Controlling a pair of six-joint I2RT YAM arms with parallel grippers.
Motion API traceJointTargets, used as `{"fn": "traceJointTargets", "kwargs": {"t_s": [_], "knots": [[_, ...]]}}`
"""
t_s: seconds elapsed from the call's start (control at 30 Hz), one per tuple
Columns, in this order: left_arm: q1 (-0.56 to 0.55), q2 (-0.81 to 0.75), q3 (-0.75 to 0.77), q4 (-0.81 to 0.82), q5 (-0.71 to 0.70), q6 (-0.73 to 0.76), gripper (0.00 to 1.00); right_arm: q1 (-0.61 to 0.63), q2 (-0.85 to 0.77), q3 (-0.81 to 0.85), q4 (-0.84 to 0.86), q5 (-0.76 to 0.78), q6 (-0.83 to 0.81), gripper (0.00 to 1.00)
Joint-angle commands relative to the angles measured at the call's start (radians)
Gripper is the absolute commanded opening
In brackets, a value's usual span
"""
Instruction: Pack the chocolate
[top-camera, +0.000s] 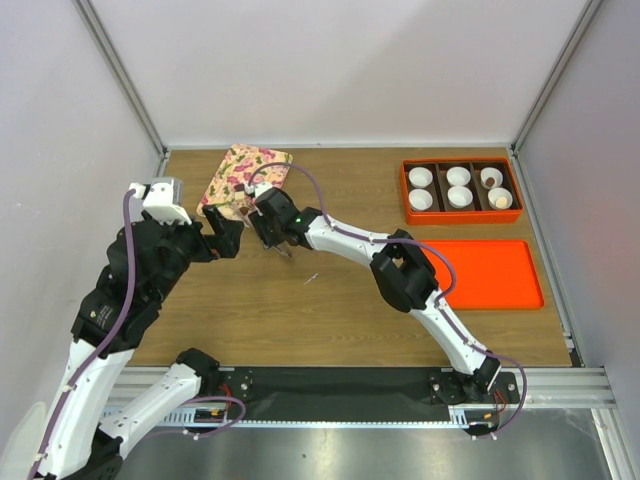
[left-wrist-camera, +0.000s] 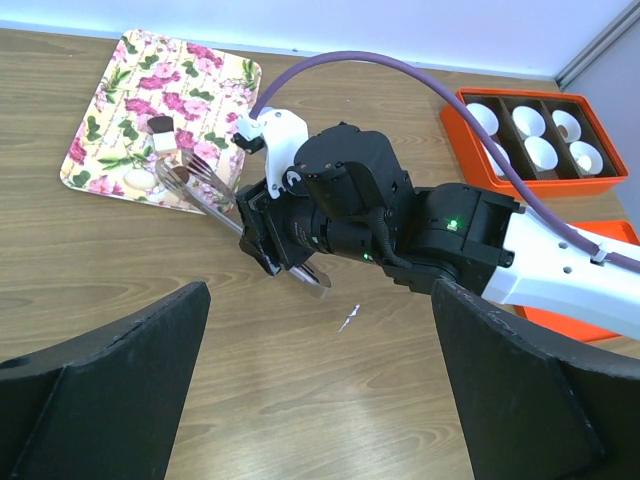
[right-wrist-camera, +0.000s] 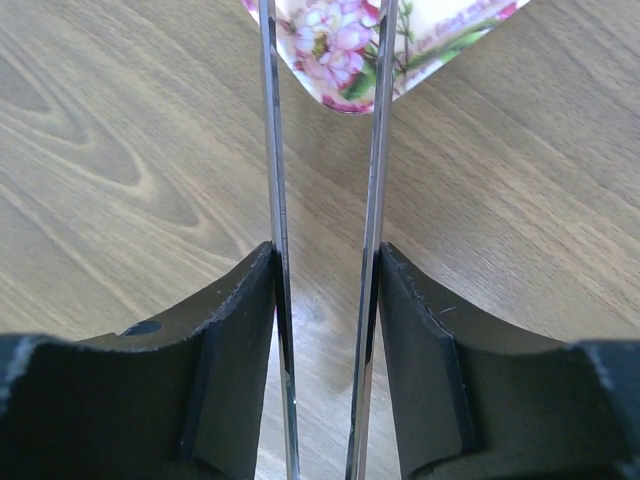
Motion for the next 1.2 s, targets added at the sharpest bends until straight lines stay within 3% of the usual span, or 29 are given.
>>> {"fn": "traceJointTargets", "kwargs": {"t_s": [0.0,1.17], "knots": [[0.008,0.0,0.0,0.022,0.003,0.011,1.0,-0.012,-0.031,0.028,0.001,0.043,-0.012,0.47],[0.008,0.005,0.015,0.013,-0.023,0.017,1.0,-0.048,-0.143,0.0,0.018,0.011,0.003,0.47]]}}
